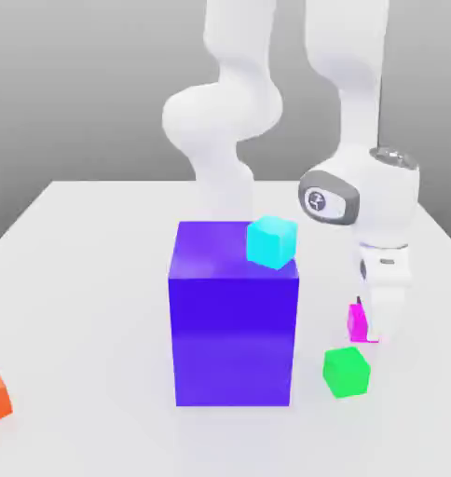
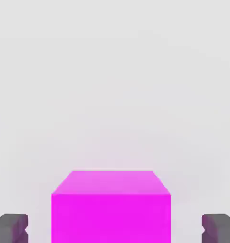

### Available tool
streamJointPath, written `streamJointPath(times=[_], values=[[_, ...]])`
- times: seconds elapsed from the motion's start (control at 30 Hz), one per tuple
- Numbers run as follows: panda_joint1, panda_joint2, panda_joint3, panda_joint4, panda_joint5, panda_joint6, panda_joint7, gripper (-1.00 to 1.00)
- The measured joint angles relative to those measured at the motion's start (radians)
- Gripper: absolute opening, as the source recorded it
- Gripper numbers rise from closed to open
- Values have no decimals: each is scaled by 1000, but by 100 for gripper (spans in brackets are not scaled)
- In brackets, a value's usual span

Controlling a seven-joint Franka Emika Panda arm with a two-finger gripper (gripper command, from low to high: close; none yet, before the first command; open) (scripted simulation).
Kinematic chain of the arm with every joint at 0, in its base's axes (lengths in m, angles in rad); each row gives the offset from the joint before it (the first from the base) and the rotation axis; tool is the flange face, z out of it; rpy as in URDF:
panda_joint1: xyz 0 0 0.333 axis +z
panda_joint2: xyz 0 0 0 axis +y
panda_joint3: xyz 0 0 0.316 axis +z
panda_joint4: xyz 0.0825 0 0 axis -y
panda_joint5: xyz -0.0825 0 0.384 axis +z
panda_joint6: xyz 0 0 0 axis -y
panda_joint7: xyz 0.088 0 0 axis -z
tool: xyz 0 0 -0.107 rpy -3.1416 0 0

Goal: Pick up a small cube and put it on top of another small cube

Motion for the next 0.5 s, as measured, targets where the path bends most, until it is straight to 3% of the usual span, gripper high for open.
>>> streamJointPath(times=[0.17,0.37,0.5], values=[[9,9,-10,2,-4,6,4,-100],[-52,-180,79,-32,96,-149,-72,-100],[-51,-289,58,-40,126,-249,-147,-100]])
